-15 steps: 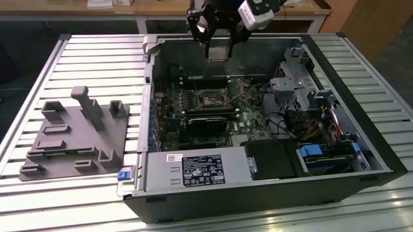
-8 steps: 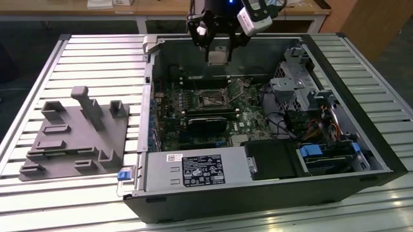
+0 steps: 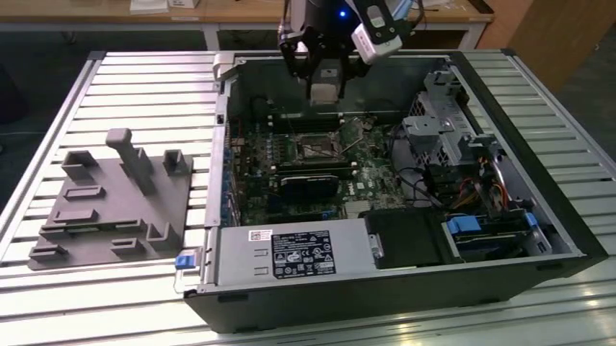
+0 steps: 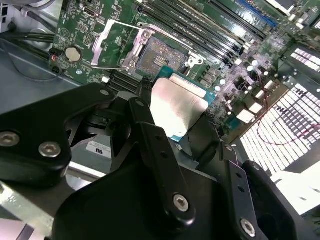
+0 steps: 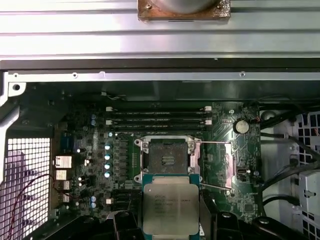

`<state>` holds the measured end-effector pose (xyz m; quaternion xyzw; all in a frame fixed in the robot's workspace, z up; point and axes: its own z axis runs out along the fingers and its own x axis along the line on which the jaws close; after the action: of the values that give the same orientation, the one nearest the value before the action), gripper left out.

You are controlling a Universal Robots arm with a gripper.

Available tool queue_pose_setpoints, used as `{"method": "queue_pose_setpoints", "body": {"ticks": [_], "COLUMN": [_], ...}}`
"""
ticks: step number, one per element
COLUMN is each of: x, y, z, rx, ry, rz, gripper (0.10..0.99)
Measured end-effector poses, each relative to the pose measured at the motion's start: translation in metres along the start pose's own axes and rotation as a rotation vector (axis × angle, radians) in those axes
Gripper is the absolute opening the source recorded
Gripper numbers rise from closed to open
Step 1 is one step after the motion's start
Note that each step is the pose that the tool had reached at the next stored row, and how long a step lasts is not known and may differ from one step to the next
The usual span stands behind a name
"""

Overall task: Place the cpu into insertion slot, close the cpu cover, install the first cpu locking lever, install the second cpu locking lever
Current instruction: 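Place the cpu into insertion slot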

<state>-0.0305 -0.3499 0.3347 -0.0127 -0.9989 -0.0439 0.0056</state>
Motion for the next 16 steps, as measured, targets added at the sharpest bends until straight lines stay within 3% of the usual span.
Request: {"method": "queue_pose_setpoints", "body": {"ticks": [7,16], "x": [0.0,-0.0001], "y": [0.0033,0.0062], "z": [0.0131,0.0298], "rx": [0.004,0.019], "ry": [-0.0019,-0.0028], "rz": [0.0,0.0], "gripper": [0.537,0.537]}}
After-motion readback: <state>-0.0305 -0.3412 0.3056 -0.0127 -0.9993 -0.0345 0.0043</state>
